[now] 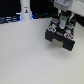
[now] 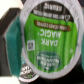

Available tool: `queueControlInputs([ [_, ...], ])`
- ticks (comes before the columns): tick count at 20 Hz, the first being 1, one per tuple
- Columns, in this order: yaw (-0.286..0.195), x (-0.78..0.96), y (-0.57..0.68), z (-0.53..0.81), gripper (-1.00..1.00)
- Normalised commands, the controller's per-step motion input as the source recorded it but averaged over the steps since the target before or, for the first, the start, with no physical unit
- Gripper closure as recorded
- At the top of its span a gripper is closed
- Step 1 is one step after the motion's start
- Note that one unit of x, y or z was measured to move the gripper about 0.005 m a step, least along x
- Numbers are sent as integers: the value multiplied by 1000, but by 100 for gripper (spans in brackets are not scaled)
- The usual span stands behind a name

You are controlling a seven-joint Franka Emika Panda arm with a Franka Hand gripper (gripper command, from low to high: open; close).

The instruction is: Open the kcup holder, insert the kcup into the holder, and close the kcup holder

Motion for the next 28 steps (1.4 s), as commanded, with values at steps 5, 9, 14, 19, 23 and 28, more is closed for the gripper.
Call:
queueControlInputs([
  [5,-8,-6,-18,-71,100],
  [9,-6,63,-20,131,100],
  [14,-31,85,-217,381,100],
  [19,-33,35,-376,193,100],
  [23,11,-60,-5,-155,100],
  [28,18,-60,16,-189,100],
])
